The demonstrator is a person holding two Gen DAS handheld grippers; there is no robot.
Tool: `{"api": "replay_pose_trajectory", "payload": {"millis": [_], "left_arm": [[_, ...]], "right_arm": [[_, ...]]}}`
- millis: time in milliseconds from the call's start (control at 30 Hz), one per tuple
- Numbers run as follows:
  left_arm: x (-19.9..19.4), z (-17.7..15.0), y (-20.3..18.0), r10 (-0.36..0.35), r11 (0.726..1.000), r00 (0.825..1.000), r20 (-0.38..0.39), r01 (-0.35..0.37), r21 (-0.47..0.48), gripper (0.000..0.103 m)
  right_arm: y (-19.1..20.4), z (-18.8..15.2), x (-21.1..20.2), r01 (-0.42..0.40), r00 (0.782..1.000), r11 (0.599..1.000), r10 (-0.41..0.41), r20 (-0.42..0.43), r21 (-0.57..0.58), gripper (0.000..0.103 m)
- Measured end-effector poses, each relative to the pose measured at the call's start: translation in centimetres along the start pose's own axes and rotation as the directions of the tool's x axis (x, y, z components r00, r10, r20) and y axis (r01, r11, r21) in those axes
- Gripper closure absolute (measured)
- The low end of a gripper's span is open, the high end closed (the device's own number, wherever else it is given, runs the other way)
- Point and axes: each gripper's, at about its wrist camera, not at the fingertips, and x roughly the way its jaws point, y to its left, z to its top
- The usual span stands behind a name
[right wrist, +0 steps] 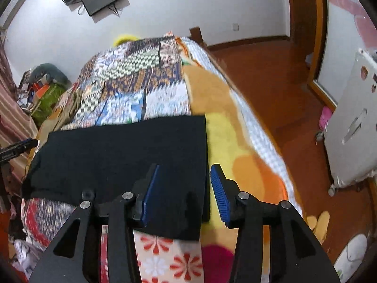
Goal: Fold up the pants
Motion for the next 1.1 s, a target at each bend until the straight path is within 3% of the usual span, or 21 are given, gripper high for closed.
{"api": "replay_pose_trajectory", "payload": {"millis": [367, 633, 767, 967, 1100], "left_arm": [[6.4, 1.8, 1.7, 0.083, 0.997, 0.99, -0.114, -0.082, 0.011, 0.021], [9.1, 0.2, 2.8, 0.069, 0.996, 0.983, -0.171, -0.077, -0.042, 0.019], [9.2, 0.2, 2.8, 0.069, 0.995, 0.984, -0.165, -0.079, -0.057, 0.016], [9.3, 0.2, 3.1, 0.067, 0.994, 0.984, -0.165, -0.079, -0.069, 0.014], [9.3, 0.2, 3.0, 0.075, 0.994, 0.983, -0.166, -0.086, -0.062, 0.014]], "right_arm": [[-1.1, 2.3, 5.8, -0.001, 0.999, 1.0, 0.0, -0.04, -0.023, 0.062], [-2.2, 2.6, 8.3, -0.014, 0.997, 1.0, 0.014, -0.079, 0.003, 0.062], [-1.6, 2.7, 8.2, 0.005, 0.999, 1.0, -0.007, -0.053, -0.026, 0.08], [-0.9, 2.6, 7.3, 0.037, 0.999, 0.997, -0.037, 0.007, -0.067, 0.092], [-0.7, 3.0, 6.2, 0.06, 0.996, 0.995, -0.054, 0.072, -0.083, 0.094]]}}
